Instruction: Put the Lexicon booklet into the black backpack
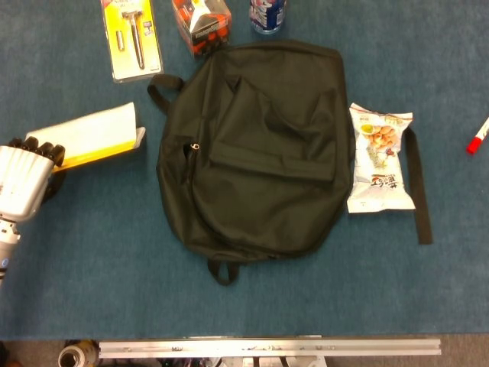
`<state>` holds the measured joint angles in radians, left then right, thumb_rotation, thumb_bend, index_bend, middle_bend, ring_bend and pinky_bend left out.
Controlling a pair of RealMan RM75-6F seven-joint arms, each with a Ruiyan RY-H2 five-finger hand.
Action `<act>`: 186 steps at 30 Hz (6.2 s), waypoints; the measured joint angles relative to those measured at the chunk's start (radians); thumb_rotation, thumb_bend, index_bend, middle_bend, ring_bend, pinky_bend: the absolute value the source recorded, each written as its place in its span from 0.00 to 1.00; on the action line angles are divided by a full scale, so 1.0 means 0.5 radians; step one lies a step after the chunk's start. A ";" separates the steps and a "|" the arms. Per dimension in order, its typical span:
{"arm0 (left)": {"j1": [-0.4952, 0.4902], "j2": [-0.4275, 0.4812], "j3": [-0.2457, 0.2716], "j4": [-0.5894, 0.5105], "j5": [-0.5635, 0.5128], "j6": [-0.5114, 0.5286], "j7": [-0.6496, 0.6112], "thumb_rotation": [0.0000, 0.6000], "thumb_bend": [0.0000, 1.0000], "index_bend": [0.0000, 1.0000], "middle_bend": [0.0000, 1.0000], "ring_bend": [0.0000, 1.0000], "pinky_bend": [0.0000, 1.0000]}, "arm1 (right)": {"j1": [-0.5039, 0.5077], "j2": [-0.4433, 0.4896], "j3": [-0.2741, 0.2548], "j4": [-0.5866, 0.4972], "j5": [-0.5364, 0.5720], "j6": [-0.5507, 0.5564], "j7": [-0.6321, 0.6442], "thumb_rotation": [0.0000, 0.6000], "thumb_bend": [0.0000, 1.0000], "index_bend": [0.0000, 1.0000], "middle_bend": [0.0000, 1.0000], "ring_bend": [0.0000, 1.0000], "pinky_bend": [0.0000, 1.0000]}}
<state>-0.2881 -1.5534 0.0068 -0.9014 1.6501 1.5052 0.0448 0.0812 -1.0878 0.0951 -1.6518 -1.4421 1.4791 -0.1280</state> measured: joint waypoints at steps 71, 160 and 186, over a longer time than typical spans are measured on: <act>0.094 0.151 0.050 0.026 0.251 0.683 -0.590 1.00 0.45 0.74 0.68 0.58 0.68 | 1.033 -0.596 -0.052 -0.428 0.259 -1.393 -0.274 1.00 0.00 0.27 0.37 0.29 0.38; -0.128 0.327 0.149 -0.245 0.604 0.646 -0.660 1.00 0.45 0.74 0.69 0.58 0.68 | 1.691 -1.822 0.669 0.671 0.787 -0.766 -0.650 1.00 0.81 0.67 0.59 0.58 0.74; -0.331 0.098 0.129 -0.267 0.582 0.324 -0.465 1.00 0.45 0.74 0.69 0.58 0.68 | 1.976 -2.071 0.899 0.932 0.742 -0.713 -0.421 1.00 0.81 0.67 0.59 0.58 0.74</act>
<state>-0.4537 -1.5044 0.0710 -1.0349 1.9412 1.6672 -0.1877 1.0693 -2.1234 0.5446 -1.1857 -1.0713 1.1227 -0.3385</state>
